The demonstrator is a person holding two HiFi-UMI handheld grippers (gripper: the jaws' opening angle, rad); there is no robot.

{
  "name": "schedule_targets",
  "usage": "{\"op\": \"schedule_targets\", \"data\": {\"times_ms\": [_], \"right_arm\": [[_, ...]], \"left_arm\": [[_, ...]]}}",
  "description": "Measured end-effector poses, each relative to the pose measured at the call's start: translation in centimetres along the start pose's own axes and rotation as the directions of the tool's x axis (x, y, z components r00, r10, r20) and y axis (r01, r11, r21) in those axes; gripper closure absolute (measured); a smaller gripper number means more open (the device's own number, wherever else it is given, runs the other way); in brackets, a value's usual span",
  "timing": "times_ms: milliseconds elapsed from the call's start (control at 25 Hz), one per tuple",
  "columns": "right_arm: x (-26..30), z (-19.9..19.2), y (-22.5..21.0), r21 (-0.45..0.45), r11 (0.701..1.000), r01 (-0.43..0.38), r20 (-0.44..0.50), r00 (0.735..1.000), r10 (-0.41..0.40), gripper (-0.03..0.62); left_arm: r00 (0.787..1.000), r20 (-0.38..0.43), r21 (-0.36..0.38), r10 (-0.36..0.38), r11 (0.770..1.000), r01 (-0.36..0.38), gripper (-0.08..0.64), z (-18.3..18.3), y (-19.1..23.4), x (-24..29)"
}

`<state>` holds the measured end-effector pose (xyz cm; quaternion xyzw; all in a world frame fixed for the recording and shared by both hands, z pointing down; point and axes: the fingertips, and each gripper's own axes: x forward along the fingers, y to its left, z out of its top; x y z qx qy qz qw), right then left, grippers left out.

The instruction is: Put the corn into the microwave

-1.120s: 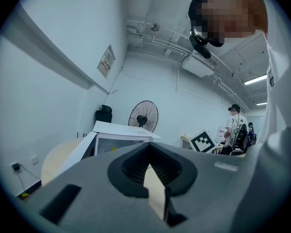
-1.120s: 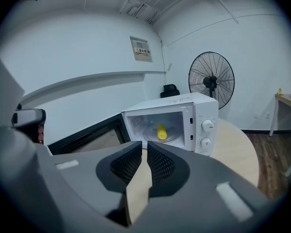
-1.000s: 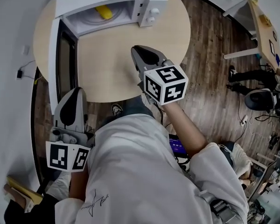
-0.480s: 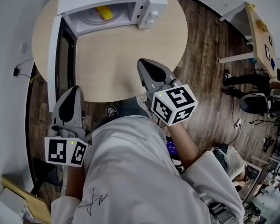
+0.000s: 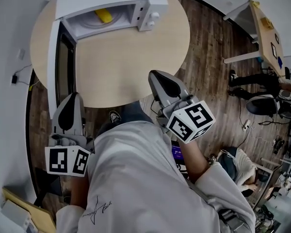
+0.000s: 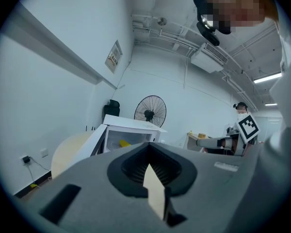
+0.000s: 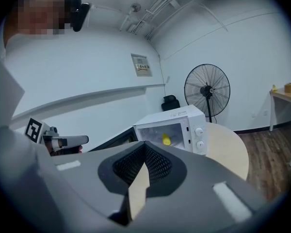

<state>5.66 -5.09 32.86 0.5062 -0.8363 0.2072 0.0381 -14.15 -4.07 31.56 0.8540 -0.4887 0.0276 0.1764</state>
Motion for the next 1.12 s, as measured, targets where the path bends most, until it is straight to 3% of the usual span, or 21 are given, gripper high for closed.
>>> {"op": "schedule_targets", "data": {"times_ms": [200, 400, 680, 1120], "right_arm": [[-0.8, 0.7, -0.4, -0.006, 1.0, 0.005, 0.011, 1.0, -0.005, 0.581], [-1.4, 1.2, 0.4, -0.062, 0.998, -0.014, 0.001, 1.0, 0.015, 0.581], [-1.9, 0.9, 0.5, -0.069, 0.998, 0.007, -0.02, 1.0, -0.009, 0.581], [-1.8, 0.7, 1.0, -0.081, 0.996, -0.023, -0.034, 0.999, 0.02, 0.581]], "left_arm": [[1.0, 0.022, -0.048, 0.011, 0.999, -0.01, 0.569, 0.1, 0.4, -0.3], [1.0, -0.007, -0.037, 0.009, 0.999, -0.009, 0.569, 0.0, 0.5, -0.5], [1.0, -0.029, -0.037, 0.002, 0.999, -0.003, 0.569, -0.4, 0.4, -0.5], [1.0, -0.029, -0.037, 0.007, 0.999, -0.008, 0.571, -0.5, 0.3, -0.9]]}}
